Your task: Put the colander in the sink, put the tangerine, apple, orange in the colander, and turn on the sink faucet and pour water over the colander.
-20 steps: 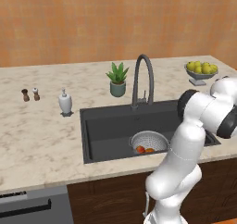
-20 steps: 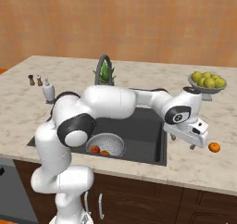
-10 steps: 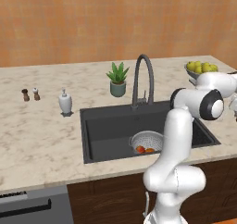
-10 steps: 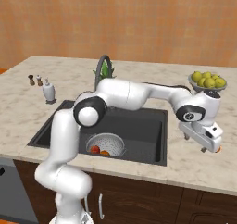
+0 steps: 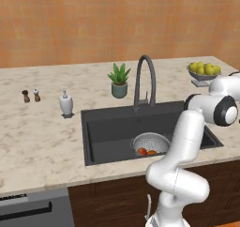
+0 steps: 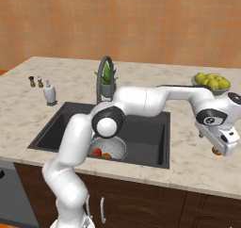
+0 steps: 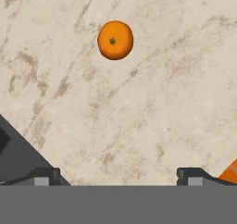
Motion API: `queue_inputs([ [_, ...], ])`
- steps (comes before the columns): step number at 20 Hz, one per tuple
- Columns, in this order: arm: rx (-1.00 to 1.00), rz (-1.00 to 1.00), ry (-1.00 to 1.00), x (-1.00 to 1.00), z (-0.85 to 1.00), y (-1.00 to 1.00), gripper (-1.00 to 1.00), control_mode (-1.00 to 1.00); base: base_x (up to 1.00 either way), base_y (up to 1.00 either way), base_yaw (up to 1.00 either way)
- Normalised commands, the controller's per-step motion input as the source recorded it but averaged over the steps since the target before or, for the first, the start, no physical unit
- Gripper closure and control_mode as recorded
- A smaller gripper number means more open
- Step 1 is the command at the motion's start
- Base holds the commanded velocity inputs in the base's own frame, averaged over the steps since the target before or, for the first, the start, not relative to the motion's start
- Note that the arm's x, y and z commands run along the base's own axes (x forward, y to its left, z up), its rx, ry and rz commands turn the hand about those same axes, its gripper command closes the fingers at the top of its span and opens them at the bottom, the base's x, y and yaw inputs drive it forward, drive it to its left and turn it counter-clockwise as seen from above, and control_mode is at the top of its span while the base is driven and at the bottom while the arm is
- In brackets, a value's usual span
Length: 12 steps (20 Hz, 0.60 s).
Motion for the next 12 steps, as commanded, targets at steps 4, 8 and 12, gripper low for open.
queue_inputs([
  [4,-0.06,-0.14,-0.09,0.14,-0.33,0.01,-1.00,-1.00,0.00,0.00,0.00],
  [8,-0.17,-0.14,-0.01,0.15,-0.38,0.07,-1.00,-1.00,0.00,0.00,0.00],
  [12,-0.14,-0.12,0.00,0.31,-0.27,0.03,-1.00,-1.00,0.00,0.00,0.00],
])
